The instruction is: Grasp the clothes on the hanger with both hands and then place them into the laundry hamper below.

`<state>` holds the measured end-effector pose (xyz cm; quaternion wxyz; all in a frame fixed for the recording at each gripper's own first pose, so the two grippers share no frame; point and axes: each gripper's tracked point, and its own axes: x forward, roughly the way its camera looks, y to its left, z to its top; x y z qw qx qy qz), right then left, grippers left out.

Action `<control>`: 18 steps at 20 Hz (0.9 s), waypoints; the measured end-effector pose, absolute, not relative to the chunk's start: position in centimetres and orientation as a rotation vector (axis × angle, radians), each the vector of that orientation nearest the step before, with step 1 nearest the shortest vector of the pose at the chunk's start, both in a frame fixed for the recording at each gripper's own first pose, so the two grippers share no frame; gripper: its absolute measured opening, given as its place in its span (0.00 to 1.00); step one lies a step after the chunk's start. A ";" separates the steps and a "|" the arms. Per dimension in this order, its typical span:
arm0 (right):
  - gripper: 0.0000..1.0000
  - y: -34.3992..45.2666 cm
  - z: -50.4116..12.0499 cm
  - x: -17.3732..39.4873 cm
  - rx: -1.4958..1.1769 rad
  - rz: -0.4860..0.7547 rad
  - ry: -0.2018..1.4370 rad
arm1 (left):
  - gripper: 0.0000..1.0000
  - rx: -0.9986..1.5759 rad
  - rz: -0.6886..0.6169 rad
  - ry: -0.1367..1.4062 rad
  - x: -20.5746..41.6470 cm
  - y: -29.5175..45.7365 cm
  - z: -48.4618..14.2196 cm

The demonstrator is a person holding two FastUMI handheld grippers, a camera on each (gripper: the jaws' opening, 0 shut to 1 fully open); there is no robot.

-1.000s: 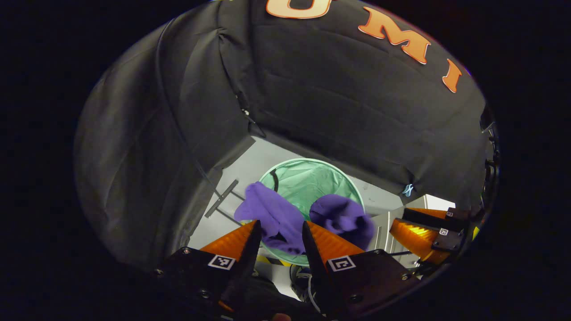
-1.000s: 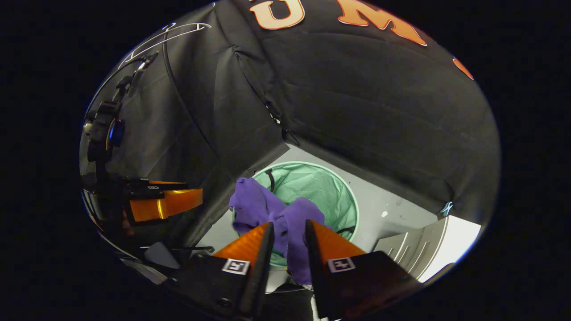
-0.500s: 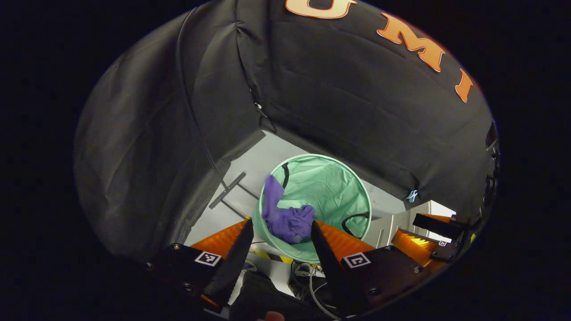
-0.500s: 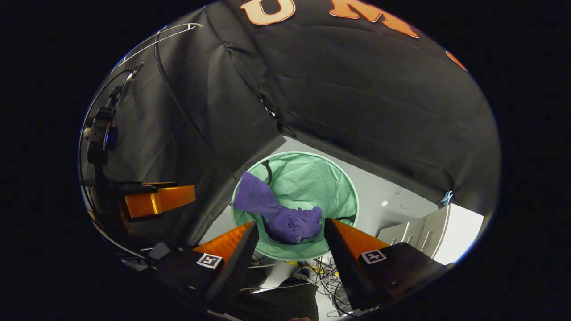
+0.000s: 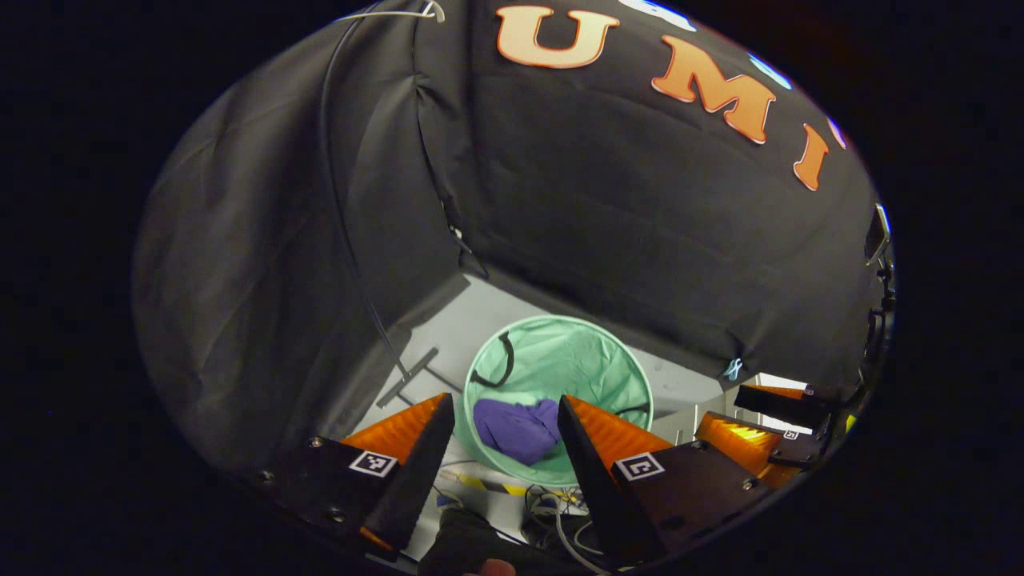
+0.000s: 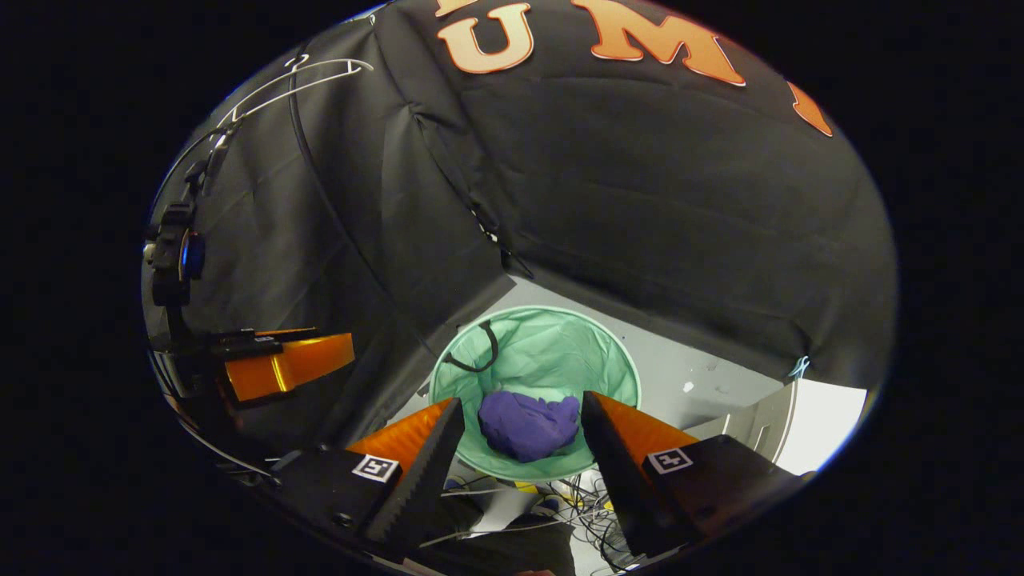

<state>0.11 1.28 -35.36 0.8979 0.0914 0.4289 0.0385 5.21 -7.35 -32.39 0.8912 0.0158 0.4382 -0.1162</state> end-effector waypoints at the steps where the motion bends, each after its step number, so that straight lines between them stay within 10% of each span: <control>1: 0.97 1.3 -34.2 0.5 0.191 0.076 0.865 | 0.84 0.018 -0.238 0.880 5.7 -7.2 -31.3; 18: 0.97 -2.8 -9.3 5.4 0.149 -0.002 0.294 | 0.83 -0.091 -0.195 0.259 8.1 -4.1 -6.5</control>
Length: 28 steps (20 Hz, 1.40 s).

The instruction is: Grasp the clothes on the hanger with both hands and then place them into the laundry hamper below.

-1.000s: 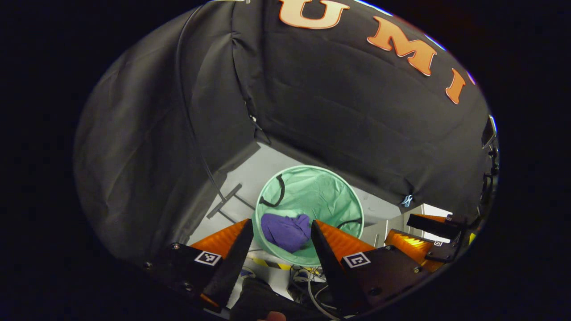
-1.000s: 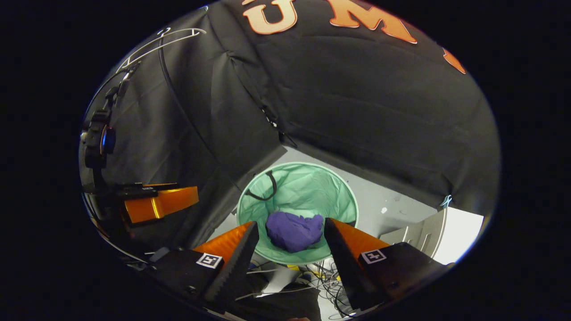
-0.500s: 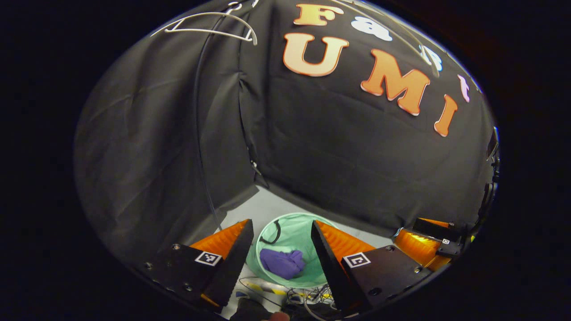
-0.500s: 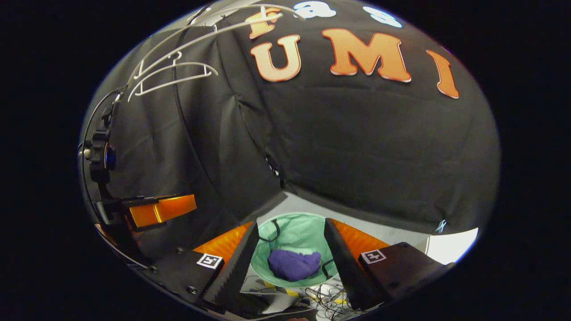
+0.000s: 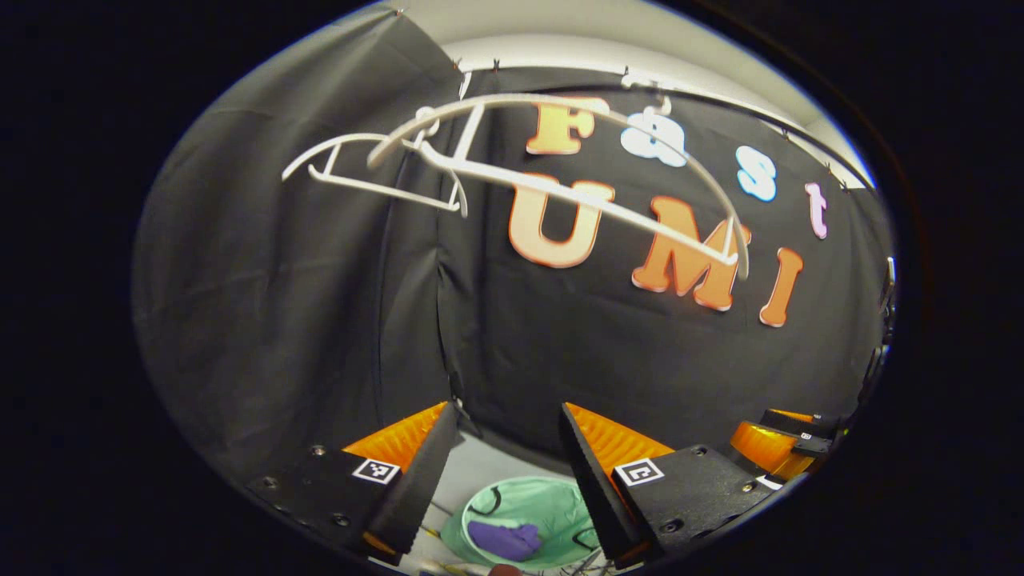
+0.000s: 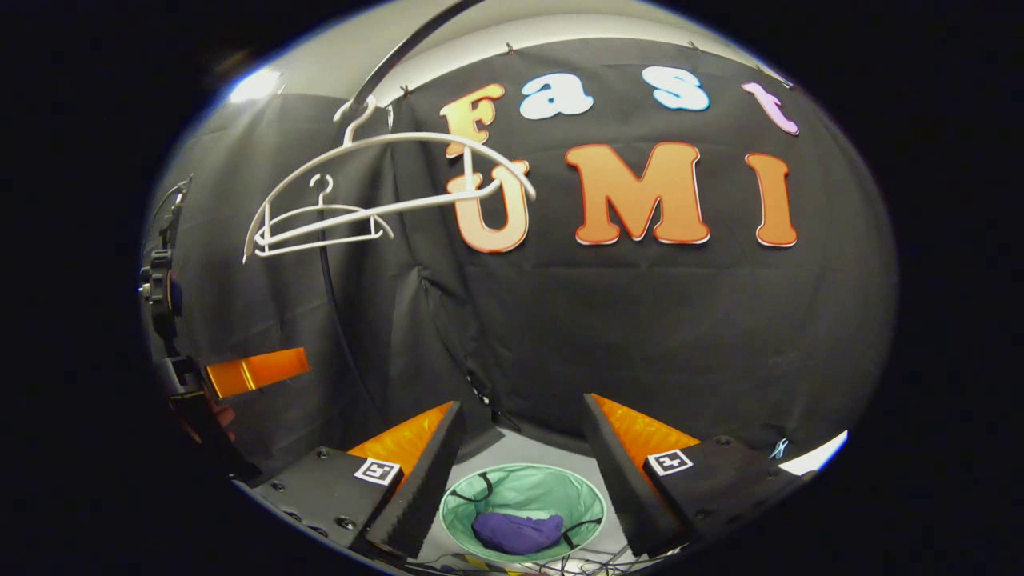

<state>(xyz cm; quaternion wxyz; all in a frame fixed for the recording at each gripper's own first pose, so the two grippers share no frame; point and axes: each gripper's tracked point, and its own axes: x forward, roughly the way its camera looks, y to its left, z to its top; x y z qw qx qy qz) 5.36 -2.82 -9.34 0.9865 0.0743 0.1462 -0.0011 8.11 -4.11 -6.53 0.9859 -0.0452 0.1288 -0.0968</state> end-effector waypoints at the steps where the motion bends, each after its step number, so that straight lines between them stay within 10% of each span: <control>1: 0.97 -3.1 -8.7 5.3 0.155 -0.008 0.282 | 0.83 -0.087 -0.192 0.223 7.7 -3.5 -5.5; 28: 0.87 -6.6 3.0 3.7 0.035 -0.059 -0.024 | 0.85 -0.091 -0.148 -0.077 9.0 -3.6 -1.8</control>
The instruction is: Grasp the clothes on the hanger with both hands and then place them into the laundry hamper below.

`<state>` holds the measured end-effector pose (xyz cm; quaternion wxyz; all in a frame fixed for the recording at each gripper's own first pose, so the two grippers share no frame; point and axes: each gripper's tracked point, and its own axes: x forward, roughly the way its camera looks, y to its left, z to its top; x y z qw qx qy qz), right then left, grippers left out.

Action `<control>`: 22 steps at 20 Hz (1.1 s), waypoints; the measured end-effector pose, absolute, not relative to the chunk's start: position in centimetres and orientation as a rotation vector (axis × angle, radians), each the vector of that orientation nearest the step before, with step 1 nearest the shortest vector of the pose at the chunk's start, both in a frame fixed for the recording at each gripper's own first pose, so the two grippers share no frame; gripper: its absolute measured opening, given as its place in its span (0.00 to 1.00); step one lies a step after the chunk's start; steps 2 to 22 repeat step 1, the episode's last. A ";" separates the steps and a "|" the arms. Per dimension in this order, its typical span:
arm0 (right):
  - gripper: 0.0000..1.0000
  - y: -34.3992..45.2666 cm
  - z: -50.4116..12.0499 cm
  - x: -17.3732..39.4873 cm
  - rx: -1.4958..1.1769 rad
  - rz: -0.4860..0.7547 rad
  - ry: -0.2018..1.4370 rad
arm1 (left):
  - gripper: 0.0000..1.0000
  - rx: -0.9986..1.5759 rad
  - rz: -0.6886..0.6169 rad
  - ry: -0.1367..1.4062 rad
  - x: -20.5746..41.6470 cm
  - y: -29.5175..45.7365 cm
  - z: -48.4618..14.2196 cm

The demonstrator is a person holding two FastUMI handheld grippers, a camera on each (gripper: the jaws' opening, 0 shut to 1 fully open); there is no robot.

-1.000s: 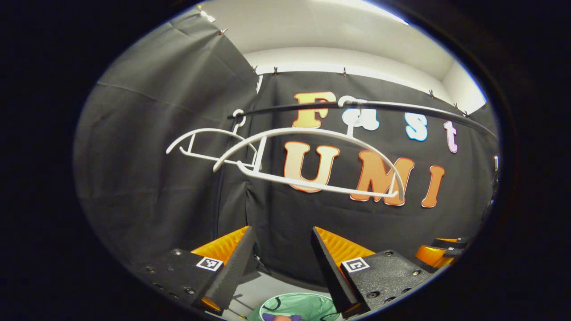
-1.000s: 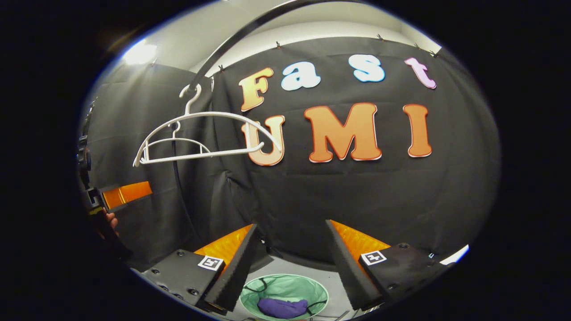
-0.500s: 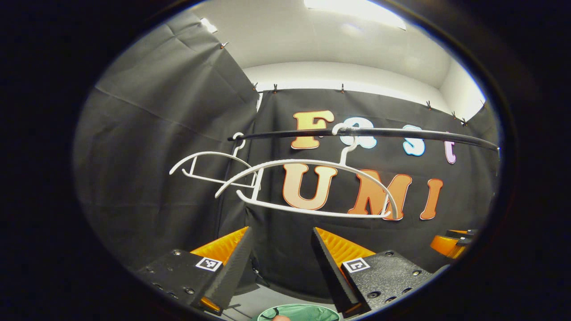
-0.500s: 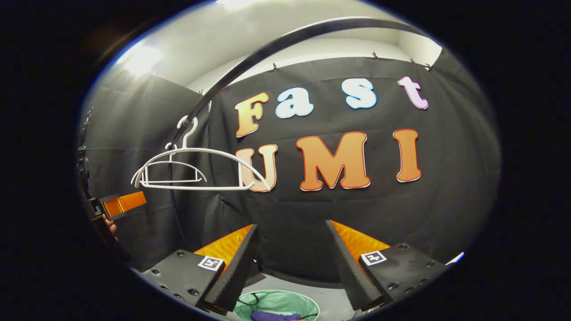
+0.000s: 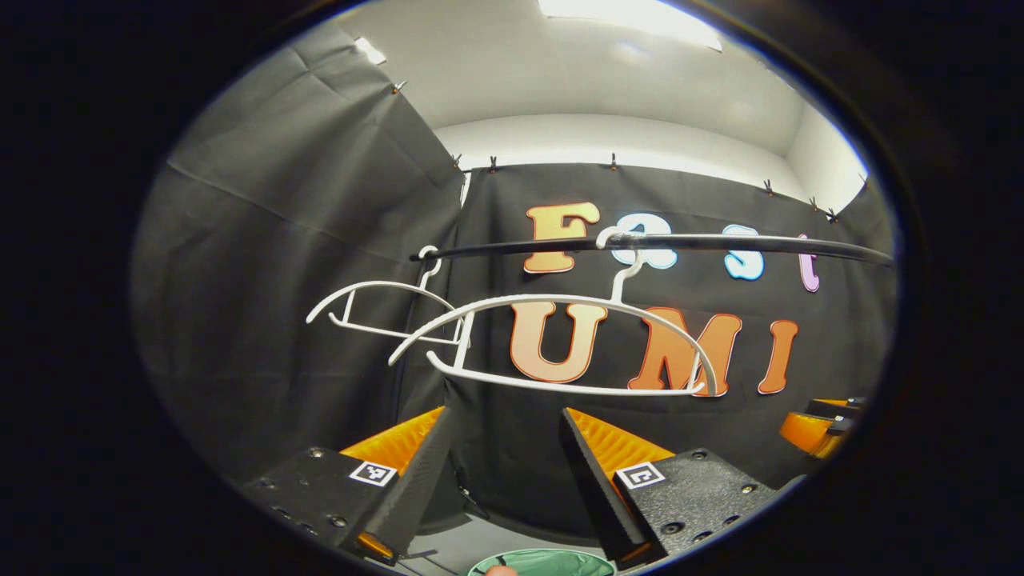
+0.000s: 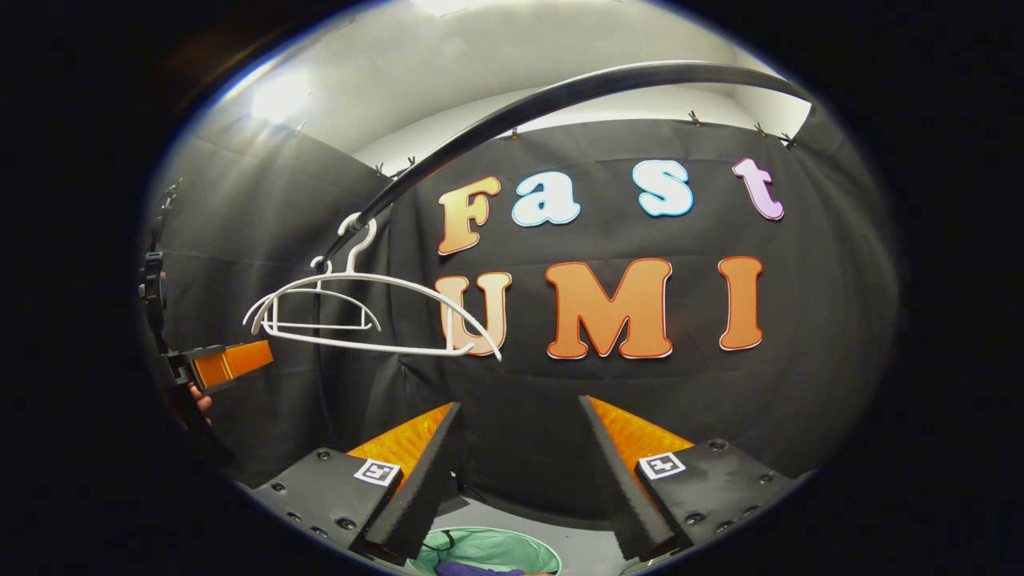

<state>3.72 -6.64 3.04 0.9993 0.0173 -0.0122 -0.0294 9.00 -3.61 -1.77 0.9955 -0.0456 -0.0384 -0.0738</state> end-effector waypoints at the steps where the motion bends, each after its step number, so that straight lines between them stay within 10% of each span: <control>1: 0.86 -6.6 3.0 3.9 0.037 -0.059 -0.023 | 0.86 -0.092 -0.149 -0.076 9.0 -3.6 -1.7; 22: 0.86 -6.6 3.0 3.9 0.037 -0.059 -0.023 | 0.86 -0.092 -0.149 -0.076 9.0 -3.6 -1.7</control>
